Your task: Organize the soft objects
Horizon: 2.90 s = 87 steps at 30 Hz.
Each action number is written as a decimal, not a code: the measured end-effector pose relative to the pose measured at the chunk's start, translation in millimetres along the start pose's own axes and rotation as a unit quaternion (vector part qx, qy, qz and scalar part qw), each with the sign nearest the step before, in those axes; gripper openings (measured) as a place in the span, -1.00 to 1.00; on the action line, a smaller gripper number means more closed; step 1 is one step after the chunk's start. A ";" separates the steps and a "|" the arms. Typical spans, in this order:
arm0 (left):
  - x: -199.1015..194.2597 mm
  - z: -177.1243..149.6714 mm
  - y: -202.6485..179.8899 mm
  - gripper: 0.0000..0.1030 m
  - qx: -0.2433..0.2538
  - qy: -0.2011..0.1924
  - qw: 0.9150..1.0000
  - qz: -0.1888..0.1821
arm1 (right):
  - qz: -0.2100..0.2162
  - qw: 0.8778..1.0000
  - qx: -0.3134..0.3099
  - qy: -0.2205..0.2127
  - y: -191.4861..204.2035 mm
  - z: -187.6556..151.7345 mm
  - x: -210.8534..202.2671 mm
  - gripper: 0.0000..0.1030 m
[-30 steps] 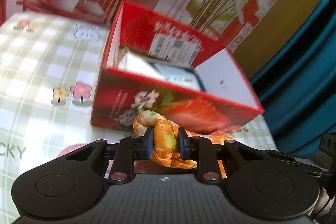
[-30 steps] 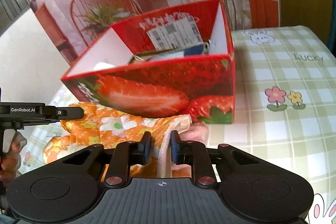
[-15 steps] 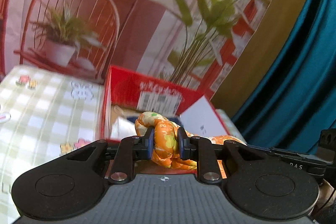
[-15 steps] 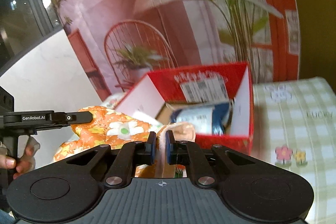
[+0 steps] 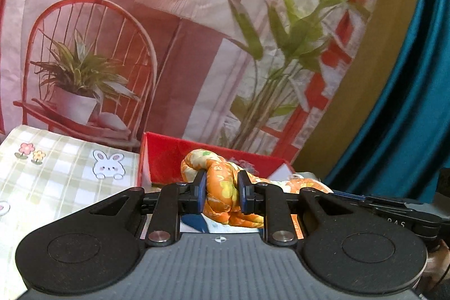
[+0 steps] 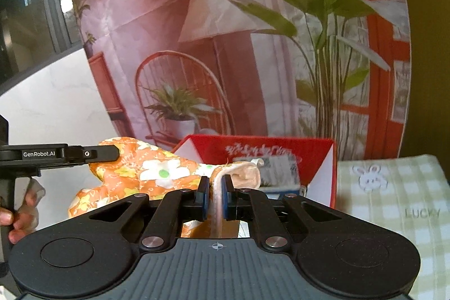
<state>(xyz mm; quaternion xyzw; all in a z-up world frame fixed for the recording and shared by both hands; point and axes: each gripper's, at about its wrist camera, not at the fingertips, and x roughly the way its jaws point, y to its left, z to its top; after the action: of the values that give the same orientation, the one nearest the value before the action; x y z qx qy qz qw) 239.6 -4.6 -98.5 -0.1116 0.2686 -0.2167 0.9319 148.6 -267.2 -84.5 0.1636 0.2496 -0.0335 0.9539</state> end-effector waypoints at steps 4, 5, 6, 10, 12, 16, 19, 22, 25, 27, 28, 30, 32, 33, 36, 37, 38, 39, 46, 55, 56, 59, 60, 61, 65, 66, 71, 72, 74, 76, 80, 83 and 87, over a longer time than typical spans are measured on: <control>38.7 7.3 12.0 -0.54 -0.004 0.021 1.000 0.020 | -0.021 1.000 -0.003 0.017 -9.8 9.5 41.2 -0.85; 49.1 8.1 16.1 -0.54 -0.007 0.026 0.999 0.026 | -0.024 0.999 -0.002 0.022 -11.2 10.2 50.5 -0.85; 58.3 8.7 19.8 -0.54 -0.010 0.031 0.999 0.030 | -0.028 0.999 -0.001 0.028 -13.0 10.4 59.9 -0.85; 92.6 9.6 29.8 -0.54 -0.013 0.056 0.997 0.047 | -0.041 0.998 -0.003 0.052 -17.7 10.5 94.8 -0.86; 103.8 9.2 32.6 -0.54 -0.008 0.066 0.996 0.051 | -0.046 0.997 0.004 0.065 -22.8 9.0 108.5 -0.86; 120.3 8.4 36.5 -0.49 -0.001 0.086 0.994 0.061 | -0.062 0.994 0.026 0.085 -34.2 5.4 127.6 -0.87; 126.5 7.2 37.1 -0.32 0.005 0.094 0.994 0.062 | -0.075 0.991 0.041 0.098 -40.8 2.3 136.1 -0.87; 128.7 5.6 35.4 -0.16 0.014 0.099 0.993 0.061 | -0.088 0.989 0.046 0.113 -42.0 -1.3 142.9 -0.87; 130.1 4.5 35.6 -0.15 0.013 0.102 0.993 0.062 | -0.098 0.986 0.056 0.121 -41.8 -4.1 147.0 -0.88; 128.7 4.1 35.4 -0.15 0.013 0.104 0.993 0.061 | -0.105 0.985 0.059 0.124 -41.6 -4.2 149.3 -0.88; 128.1 4.0 35.2 -0.15 0.014 0.104 0.993 0.061 | -0.109 0.984 0.062 0.125 -41.1 -3.9 150.5 -0.88; 126.4 3.8 34.3 -0.15 0.016 0.105 0.993 0.059 | -0.111 0.983 0.068 0.127 -39.6 -2.3 153.3 -0.88; 123.8 3.8 33.4 -0.15 0.018 0.104 0.993 0.057 | -0.108 0.983 0.072 0.128 -35.7 -0.8 156.5 -0.88; 122.7 4.0 33.1 -0.15 0.019 0.104 0.993 0.057 | -0.105 0.983 0.074 0.129 -33.5 -0.5 158.2 -0.88; 115.9 4.5 32.6 -0.15 0.022 0.104 0.993 0.057 | -0.101 0.983 0.065 0.139 -25.1 -1.0 163.6 -0.88; 112.9 5.0 32.5 -0.15 0.024 0.104 0.993 0.057 | -0.105 0.983 0.058 0.141 -22.9 -1.9 164.4 -0.88; 110.1 5.4 32.4 -0.12 0.025 0.103 0.993 0.058 | -0.110 0.983 0.055 0.139 -22.0 -2.7 163.2 -0.88; 107.5 5.8 32.5 -0.09 0.027 0.104 0.992 0.059 | -0.114 0.982 0.054 0.138 -22.6 -3.0 161.5 -0.87; 81.7 3.0 28.2 0.02 0.040 0.113 0.991 0.060 | -0.137 0.984 0.008 0.110 -10.6 -1.3 127.8 -0.35; 24.9 -15.8 26.4 0.24 0.059 0.123 0.989 0.053 | -0.118 0.992 0.002 0.048 11.0 -15.8 60.8 0.77; 19.4 -19.6 28.4 0.25 0.057 0.126 0.989 0.053 | -0.115 0.992 0.006 0.043 12.2 -19.2 54.7 0.80; 6.9 -32.2 36.9 0.30 0.044 0.136 0.988 0.055 | -0.112 0.993 0.010 0.031 15.6 -30.4 36.9 0.98; 3.7 -36.8 40.0 0.31 0.038 0.140 0.988 0.057 | -0.111 0.993 0.012 0.028 16.5 -33.8 31.9 0.99; -0.2 -42.6 43.6 0.34 0.032 0.144 0.987 0.058 | -0.108 0.994 0.014 0.024 17.3 -38.4 26.2 0.99; -7.9 -64.1 56.4 0.38 0.008 0.167 0.984 0.052 | -0.090 0.996 0.021 0.015 18.2 -55.4 9.0 0.99; -7.8 -68.6 58.2 0.38 0.004 0.173 0.984 0.053 | -0.090 0.996 0.022 0.018 17.9 -59.4 6.9 0.99; -3.2 -93.1 67.3 0.38 -0.028 0.198 0.978 0.053 | -0.081 0.996 0.023 0.039 14.2 -79.4 1.1 0.99; -1.7 -97.0 68.1 0.38 -0.034 0.202 0.978 0.051 | -0.081 0.995 0.022 0.045 13.6 -83.0 1.4 0.99; 1.1 -104.3 67.6 0.38 -0.041 0.209 0.976 0.047 | -0.083 0.995 0.021 0.058 13.1 -91.4 3.3 0.99; 4.4 -112.0 65.3 0.38 -0.044 0.218 0.974 0.044 | -0.084 0.993 0.025 0.077 11.1 -100.6 6.5 0.99; 10.7 -122.4 64.3 0.38 -0.049 0.232 0.970 0.044 | -0.095 0.988 0.019 0.116 9.0 -118.5 16.2 0.98; 13.4 -127.8 63.9 0.38 -0.050 0.240 0.969 0.043 | -0.098 0.985 0.030 0.142 5.3 -129.1 21.7 0.75; 15.4 -132.2 61.4 0.38 -0.051 0.246 0.967 0.037 | -0.088 0.981 0.057 0.166 -3.8 -139.8 26.1 0.44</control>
<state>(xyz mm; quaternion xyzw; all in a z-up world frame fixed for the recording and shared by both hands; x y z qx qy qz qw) 200.0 30.3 -235.2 -0.0917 0.5046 -0.1892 0.8374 105.8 -224.4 -213.3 0.1984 0.4151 -0.1036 0.8818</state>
